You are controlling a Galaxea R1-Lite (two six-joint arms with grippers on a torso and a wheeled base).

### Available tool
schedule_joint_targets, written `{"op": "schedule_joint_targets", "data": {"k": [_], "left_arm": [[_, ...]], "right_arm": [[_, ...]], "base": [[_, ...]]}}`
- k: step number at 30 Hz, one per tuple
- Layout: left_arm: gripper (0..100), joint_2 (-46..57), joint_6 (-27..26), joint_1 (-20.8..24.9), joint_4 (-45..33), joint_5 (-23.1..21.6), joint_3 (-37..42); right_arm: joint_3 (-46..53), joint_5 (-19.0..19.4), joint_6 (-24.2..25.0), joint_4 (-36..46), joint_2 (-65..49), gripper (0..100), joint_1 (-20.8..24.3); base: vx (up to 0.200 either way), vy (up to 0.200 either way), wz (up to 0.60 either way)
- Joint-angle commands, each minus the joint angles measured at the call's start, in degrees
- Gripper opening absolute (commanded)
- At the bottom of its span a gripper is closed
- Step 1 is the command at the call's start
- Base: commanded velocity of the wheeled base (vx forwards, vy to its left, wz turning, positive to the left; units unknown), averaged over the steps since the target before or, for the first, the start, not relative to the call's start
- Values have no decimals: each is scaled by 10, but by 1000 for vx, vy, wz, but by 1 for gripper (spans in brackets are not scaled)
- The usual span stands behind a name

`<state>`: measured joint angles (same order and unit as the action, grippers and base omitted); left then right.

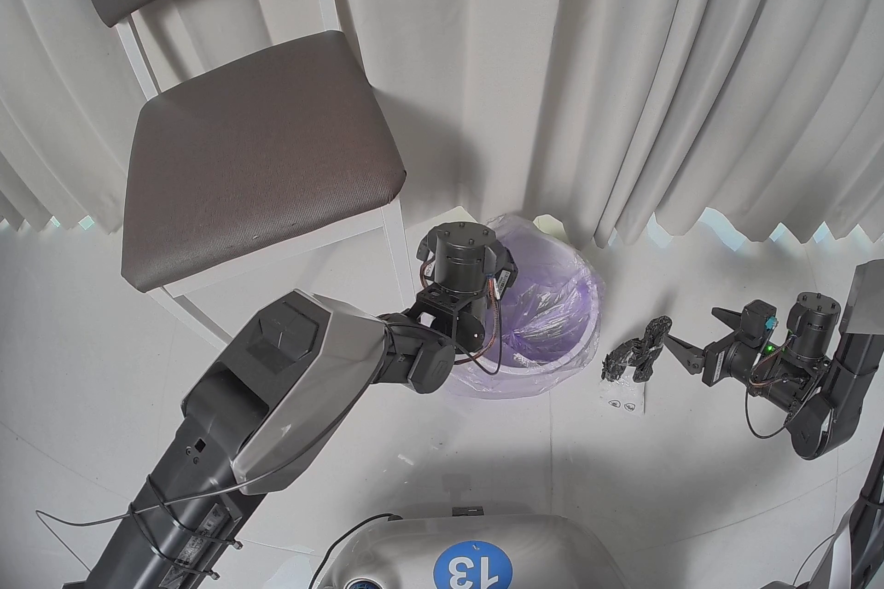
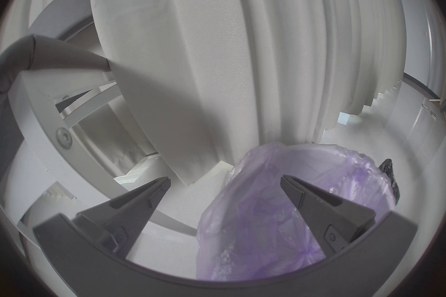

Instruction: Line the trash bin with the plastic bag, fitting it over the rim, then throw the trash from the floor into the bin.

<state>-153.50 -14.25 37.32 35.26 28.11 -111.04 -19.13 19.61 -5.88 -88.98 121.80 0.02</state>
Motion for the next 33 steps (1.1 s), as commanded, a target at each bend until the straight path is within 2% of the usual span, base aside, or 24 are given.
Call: {"op": "schedule_joint_targets", "data": {"k": [1, 5, 7, 8, 11, 15, 18, 20, 22, 24, 25, 27, 29, 33], "left_arm": [[100, 82, 20, 9, -5, 0, 100], [100, 181, 70, 30, -2, -3, 210], [100, 215, 84, 41, 3, -8, 246], [100, 251, 92, 52, 7, -13, 283], [100, 313, 98, 75, 34, -23, 334], [100, 359, 93, 89, 92, -6, 360], [100, 391, 99, 94, 106, 27, 370], [100, 401, 108, 94, 111, 29, 377], [100, 443, 150, 94, 133, 28, 428], [100, 453, 155, 96, 138, 28, 441], [100, 489, 159, 97, 161, 27, 509], [100, 513, 157, 96, 194, 14, 570], [100, 530, 149, 93, 235, -20, 622], [100, 555, 143, 79, 252, -49, 669]], "right_arm": [[-36, -6, 3, 25, -9, 100, 41], [-115, -14, 4, 160, -57, 100, 60], [-142, -26, 7, 208, -74, 100, 70], [-173, -44, 17, 263, -91, 100, 83], [-234, -75, 39, 369, -122, 100, 110], [-286, -108, 45, 472, -154, 100, 143], [-304, -133, 45, 506, -169, 100, 163], [-306, -137, 44, 510, -175, 100, 169], [-310, -145, 44, 528, -185, 100, 183], [-310, -147, 44, 532, -188, 100, 186], [-310, -153, 40, 545, -189, 100, 198], [-309, -158, 38, 547, -187, 100, 206], [-309, -159, 35, 547, -183, 100, 215], [-311, -159, 17, 547, -176, 100, 219]], "base": [[0, 0, 0], [0, 0, 0], [0, 0, 0], [0, 0, 0], [0, 0, 0], [0, 0, 0], [0, 0, 0], [0, 0, 0], [0, 0, 0], [0, 0, 0], [0, 0, 0], [0, 0, 0], [100, 0, 0], [200, 0, 0]]}}
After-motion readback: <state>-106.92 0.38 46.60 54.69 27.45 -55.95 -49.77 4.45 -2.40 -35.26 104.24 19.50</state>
